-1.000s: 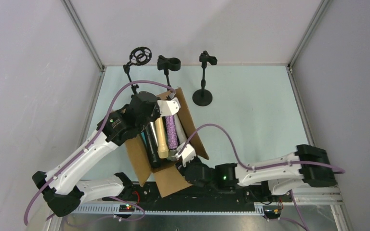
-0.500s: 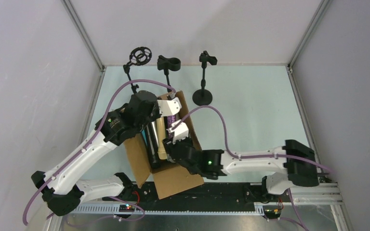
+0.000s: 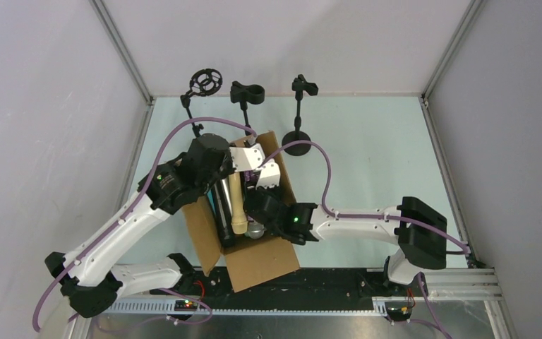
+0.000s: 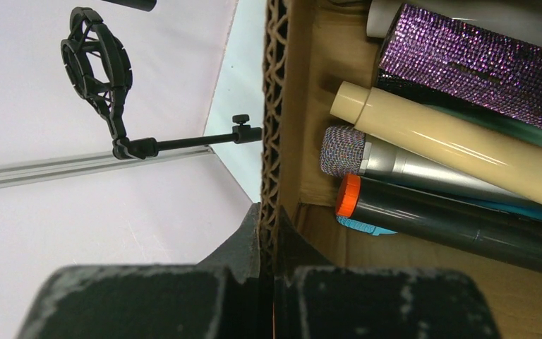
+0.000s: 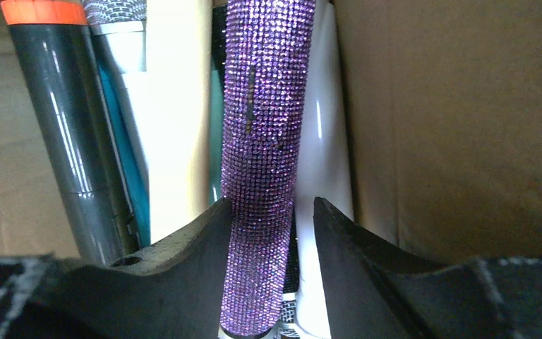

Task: Attach the microphones to the stand

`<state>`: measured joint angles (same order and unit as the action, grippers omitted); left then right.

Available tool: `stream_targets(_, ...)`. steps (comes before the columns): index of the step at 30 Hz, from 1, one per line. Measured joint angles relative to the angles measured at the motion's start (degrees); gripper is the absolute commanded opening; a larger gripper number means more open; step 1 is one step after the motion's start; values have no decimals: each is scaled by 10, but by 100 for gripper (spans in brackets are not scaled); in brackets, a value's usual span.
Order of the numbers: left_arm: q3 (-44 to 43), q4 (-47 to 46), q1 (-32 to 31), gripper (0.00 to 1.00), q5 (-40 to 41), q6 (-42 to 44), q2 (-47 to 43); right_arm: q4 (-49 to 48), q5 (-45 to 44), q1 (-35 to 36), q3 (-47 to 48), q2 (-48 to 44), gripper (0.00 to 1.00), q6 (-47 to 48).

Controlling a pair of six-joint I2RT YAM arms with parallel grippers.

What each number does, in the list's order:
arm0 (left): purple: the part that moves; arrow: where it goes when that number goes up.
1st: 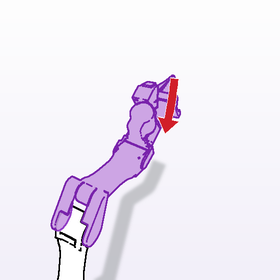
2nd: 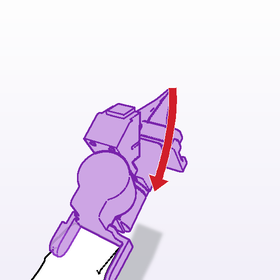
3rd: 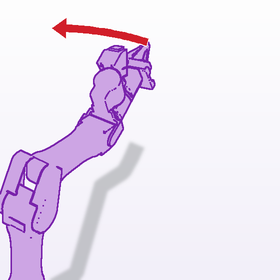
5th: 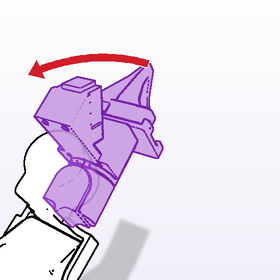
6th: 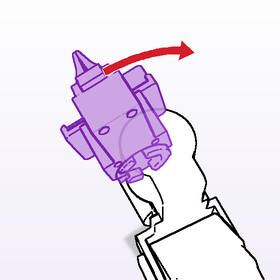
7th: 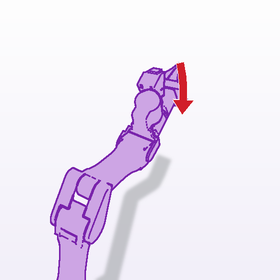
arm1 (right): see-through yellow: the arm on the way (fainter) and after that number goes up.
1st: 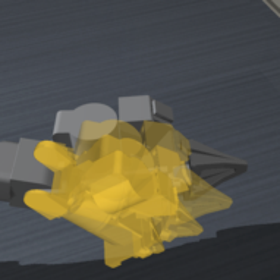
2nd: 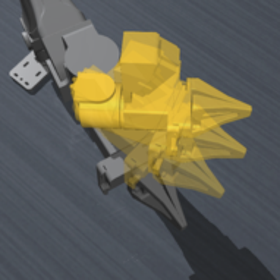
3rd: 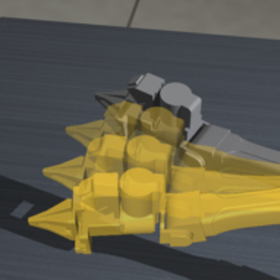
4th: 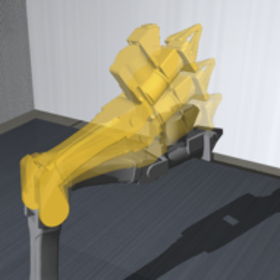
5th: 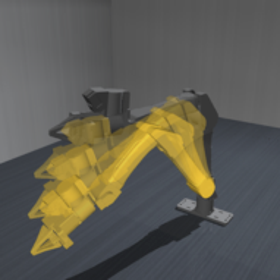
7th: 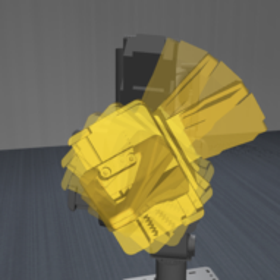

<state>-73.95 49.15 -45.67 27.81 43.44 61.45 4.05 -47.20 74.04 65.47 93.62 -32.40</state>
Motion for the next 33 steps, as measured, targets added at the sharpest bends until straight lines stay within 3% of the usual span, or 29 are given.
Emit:
stream_targets(10,0,2,-1,0,0,-1,-2,2,24,6,14,27,55,-1)
stream_targets(17,0,3,-1,0,0,-1,-4,13,33,2,19,32,48,-2)
stream_targets(26,0,15,1,0,16,-8,-4,25,38,-4,44,54,24,-10)
stream_targets(33,0,11,0,0,14,-9,-5,36,26,6,45,47,0,-7)
